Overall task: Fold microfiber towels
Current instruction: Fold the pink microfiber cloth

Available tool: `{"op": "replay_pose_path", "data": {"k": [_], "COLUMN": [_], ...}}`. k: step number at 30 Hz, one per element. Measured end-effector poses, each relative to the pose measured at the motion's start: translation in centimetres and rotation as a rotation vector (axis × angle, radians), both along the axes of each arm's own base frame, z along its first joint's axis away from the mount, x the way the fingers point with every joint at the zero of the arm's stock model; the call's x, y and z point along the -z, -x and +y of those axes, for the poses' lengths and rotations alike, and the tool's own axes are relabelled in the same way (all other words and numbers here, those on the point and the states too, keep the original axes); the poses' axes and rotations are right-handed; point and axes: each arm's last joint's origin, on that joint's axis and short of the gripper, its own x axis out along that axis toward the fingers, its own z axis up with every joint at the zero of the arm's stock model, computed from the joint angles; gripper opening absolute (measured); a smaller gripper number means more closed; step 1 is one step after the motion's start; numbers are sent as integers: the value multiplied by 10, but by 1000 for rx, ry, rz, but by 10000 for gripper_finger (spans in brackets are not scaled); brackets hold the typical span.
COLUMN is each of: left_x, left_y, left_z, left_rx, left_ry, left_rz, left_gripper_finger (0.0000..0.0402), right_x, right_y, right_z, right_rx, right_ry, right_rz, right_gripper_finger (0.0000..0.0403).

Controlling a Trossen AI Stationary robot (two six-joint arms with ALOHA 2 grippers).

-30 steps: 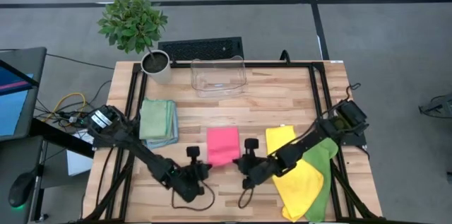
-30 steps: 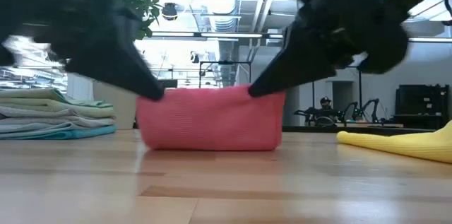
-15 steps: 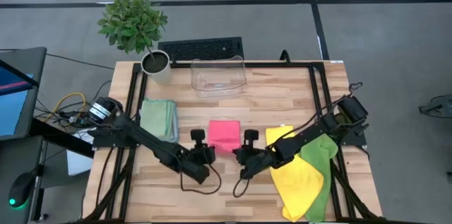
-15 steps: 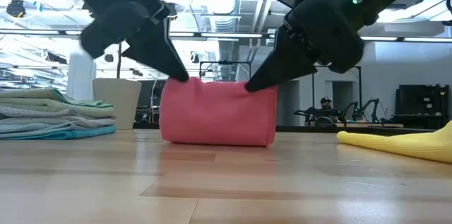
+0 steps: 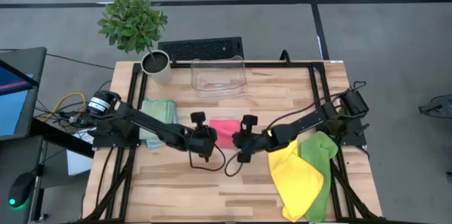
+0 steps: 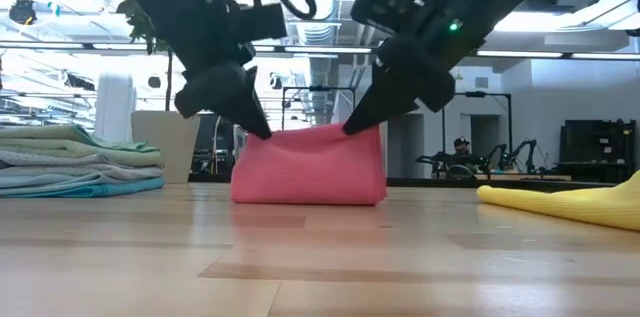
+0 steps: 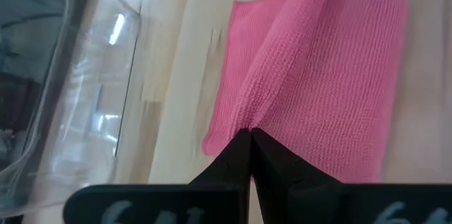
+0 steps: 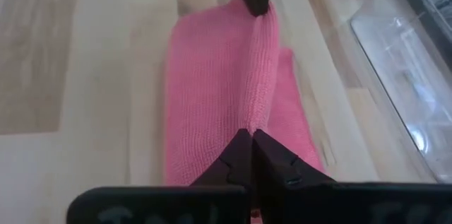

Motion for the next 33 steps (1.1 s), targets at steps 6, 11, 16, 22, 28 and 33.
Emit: {"op": "replay_pose_path", "data": {"k": [6, 11, 16, 22, 28, 33], "left_x": [6, 6, 6, 6, 7, 6], "left_y": [1, -2, -4, -5, -5, -5], "left_z": [15, 32, 50, 72, 89, 100], "left_rx": [-27, -48, -80, -180, -220, -246], "left_ry": [-7, 12, 44, 21, 74, 64], "left_rz": [33, 50, 51, 29, 35, 20], "left_gripper_finger": [0, 0, 0, 0, 8, 17], "right_x": [1, 1, 4, 4, 5, 4], "right_y": [-6, -10, -12, -13, -12, -12], "right_z": [-24, -46, -63, -78, -93, -104], "right_rx": [16, 36, 50, 100, 155, 188], "right_ry": [-33, -88, -130, -135, -150, -147], "right_rz": [20, 31, 43, 39, 37, 31], "right_gripper_finger": [23, 37, 39, 57, 99, 151]}}
